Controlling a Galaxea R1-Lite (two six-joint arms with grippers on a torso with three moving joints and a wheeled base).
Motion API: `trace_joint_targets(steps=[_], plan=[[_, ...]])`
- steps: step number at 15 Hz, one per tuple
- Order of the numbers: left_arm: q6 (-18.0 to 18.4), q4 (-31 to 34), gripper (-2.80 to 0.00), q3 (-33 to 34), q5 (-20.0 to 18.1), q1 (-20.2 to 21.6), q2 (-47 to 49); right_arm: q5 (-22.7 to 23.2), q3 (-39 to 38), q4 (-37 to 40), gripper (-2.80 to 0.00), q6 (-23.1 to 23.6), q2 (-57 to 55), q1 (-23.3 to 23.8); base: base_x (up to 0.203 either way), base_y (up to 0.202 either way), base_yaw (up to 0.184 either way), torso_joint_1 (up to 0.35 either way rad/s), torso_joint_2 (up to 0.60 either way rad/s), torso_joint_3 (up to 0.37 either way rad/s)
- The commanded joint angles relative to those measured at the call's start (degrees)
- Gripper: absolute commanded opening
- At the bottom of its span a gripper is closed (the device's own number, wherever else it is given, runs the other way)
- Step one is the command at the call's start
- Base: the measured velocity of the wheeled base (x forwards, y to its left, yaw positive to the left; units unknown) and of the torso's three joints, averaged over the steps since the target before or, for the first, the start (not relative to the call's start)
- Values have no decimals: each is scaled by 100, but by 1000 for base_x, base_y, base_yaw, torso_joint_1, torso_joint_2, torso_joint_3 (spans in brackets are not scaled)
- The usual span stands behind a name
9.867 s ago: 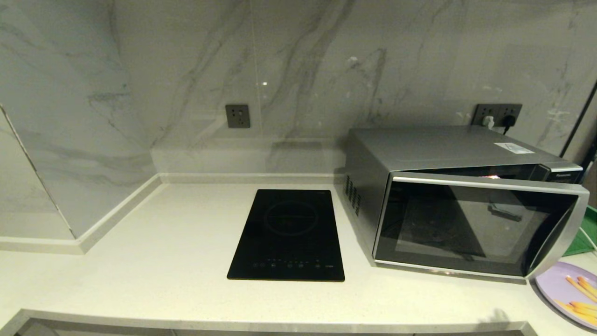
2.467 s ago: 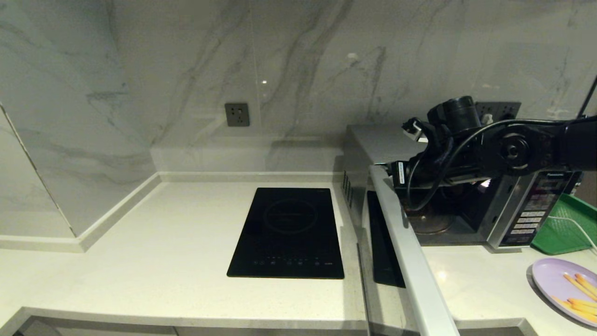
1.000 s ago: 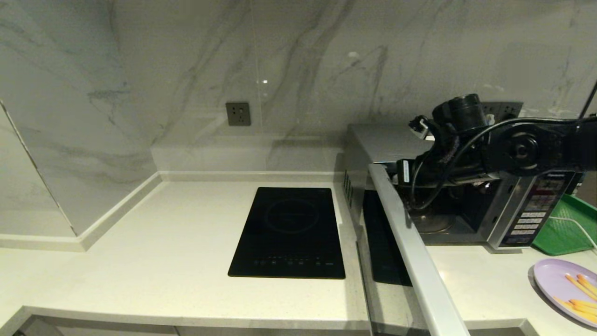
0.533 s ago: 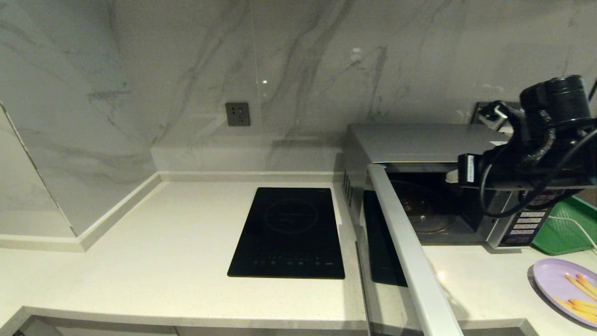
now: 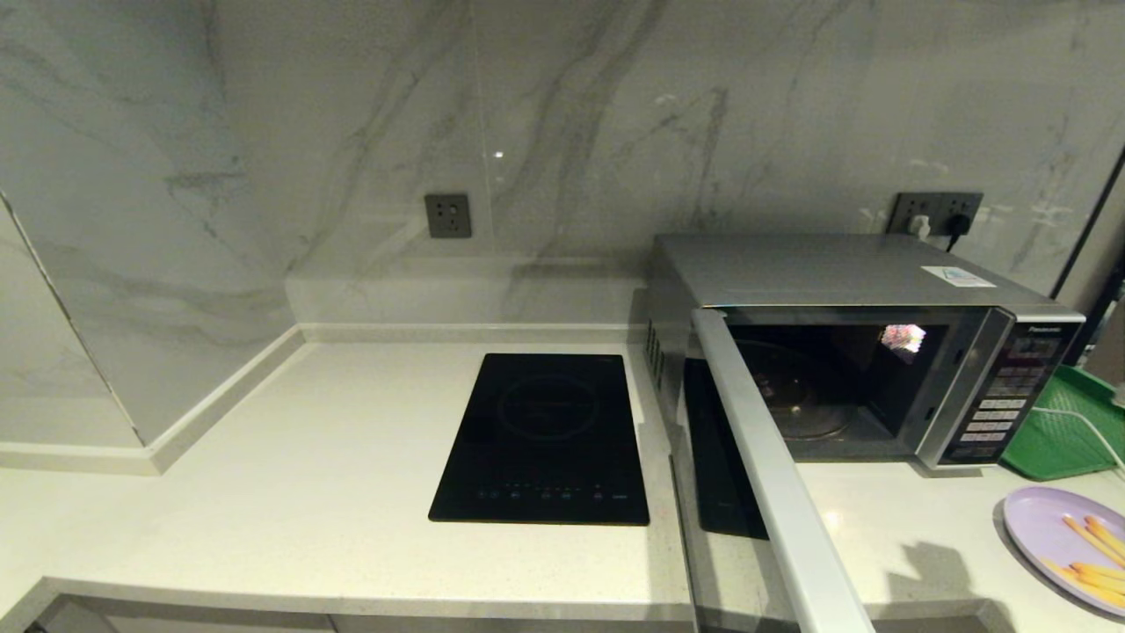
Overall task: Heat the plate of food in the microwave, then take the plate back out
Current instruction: Put the plate in the microwave oven
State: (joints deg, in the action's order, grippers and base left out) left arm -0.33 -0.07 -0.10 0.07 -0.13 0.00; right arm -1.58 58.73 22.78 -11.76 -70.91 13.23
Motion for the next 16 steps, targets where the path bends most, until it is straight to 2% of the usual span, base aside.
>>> trace_joint_targets(steps=[1,5,8,9,13,16], plan=[[-3,-1,-280,1,1,-4,0,68,-265,525,0,-117,904,628,0,0,0,0,0,0],[-9,-1,-280,1,1,3,0,295,-517,1095,0,-1487,1102,740,0,0,0,0,0,0],[-10,-1,-280,1,1,0,0,313,-613,1132,0,-2067,777,796,0,0,0,0,0,0],[-6,-1,-280,1,1,-4,0,330,-578,1130,0,-2278,454,955,0,0,0,0,0,0],[-7,-1,-280,1,1,2,0,598,-292,1181,0,-2678,-980,2004,0,0,0,0,0,0],[-7,-1,-280,1,1,1,0,672,-29,1266,0,-2800,-1945,3058,0,0,0,0,0,0]])
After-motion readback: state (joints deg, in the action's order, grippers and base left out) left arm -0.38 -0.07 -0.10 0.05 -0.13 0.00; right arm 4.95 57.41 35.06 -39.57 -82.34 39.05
